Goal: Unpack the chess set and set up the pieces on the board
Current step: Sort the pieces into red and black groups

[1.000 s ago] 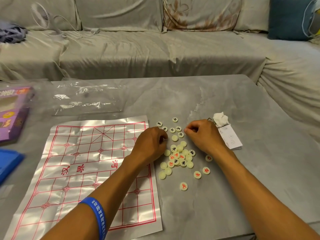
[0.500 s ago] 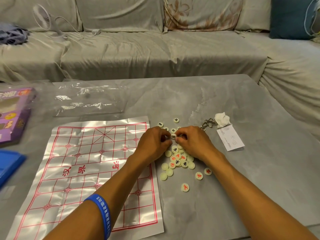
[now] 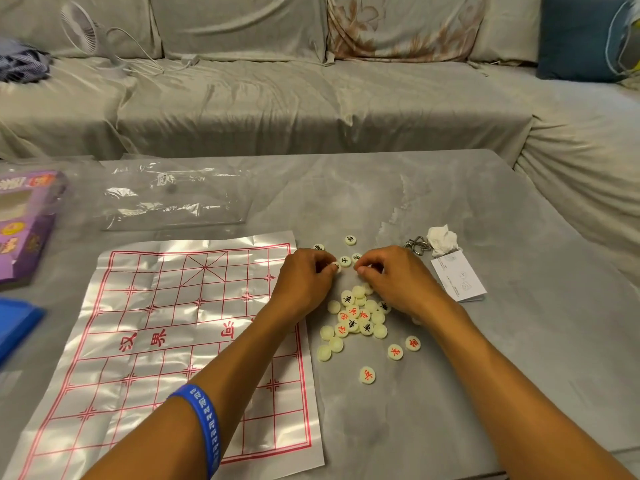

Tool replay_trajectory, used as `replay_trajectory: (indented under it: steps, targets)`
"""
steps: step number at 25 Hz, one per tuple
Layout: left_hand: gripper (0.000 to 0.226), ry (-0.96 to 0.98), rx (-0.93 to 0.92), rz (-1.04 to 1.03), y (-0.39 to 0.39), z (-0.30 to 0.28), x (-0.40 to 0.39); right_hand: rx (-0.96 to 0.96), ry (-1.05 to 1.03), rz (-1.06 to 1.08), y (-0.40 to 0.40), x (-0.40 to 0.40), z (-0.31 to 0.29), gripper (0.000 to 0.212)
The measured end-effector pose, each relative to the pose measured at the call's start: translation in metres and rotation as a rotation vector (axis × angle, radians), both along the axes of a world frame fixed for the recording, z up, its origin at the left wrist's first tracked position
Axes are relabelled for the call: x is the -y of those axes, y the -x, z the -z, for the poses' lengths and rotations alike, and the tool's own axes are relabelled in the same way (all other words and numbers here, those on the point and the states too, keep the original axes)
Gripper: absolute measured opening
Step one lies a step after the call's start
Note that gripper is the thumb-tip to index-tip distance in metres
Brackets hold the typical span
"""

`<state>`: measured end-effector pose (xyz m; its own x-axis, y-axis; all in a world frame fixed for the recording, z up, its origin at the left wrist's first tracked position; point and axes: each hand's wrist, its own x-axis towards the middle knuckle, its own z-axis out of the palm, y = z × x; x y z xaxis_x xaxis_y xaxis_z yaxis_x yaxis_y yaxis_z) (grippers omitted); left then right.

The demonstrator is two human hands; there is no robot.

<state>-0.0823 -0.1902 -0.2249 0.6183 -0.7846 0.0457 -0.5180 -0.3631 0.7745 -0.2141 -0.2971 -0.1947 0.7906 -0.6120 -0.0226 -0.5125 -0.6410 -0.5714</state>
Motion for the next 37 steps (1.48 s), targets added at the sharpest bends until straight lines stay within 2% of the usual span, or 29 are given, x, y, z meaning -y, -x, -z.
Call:
replay_trajectory:
  steps: [4,8,11,14,18,22,26,29,31,35,37]
  targets:
    - [0.019,-0.073,0.172,0.031,-0.01,0.003,0.013,-0.101,-0.02,0.016,0.024,0.015,-0.002,0.015]
    - [0.019,-0.072,0.228,-0.013,-0.004,-0.001,0.012,-0.175,-0.061,-0.052,0.027,0.021,0.002,0.027]
    - [0.025,-0.026,0.261,0.207,0.01,-0.006,-0.001,-0.175,-0.058,-0.096,0.021,0.018,0.005,0.028]
    - [0.026,-0.078,0.257,0.395,0.022,-0.006,-0.011,-0.169,-0.03,-0.091,0.022,0.013,0.006,0.021]
    - [0.027,-0.107,0.125,0.391,0.029,-0.003,-0.019,-0.148,-0.085,-0.077,0.026,0.009,0.007,0.013]
    - [0.023,-0.094,-0.015,0.322,0.031,-0.003,-0.027,-0.04,-0.278,0.06,0.024,0.009,0.004,0.016]
    - [0.024,-0.045,-0.05,0.157,0.027,-0.007,-0.026,0.021,-0.375,0.101,0.021,0.007,0.0,0.024]
    - [0.023,-0.002,-0.066,0.088,0.025,-0.008,-0.023,0.008,-0.357,0.106,0.019,0.007,-0.003,0.024]
    - [0.022,-0.013,-0.054,0.097,0.024,-0.009,-0.024,-0.09,-0.304,0.087,0.024,0.012,-0.013,0.024]
    - [0.018,-0.068,0.03,0.199,0.019,-0.011,-0.034,-0.468,-0.414,0.1,0.063,0.019,-0.041,0.022]
    - [0.017,-0.095,0.06,0.232,0.02,-0.009,-0.035,-0.54,-0.437,0.12,0.082,0.015,-0.043,0.019]
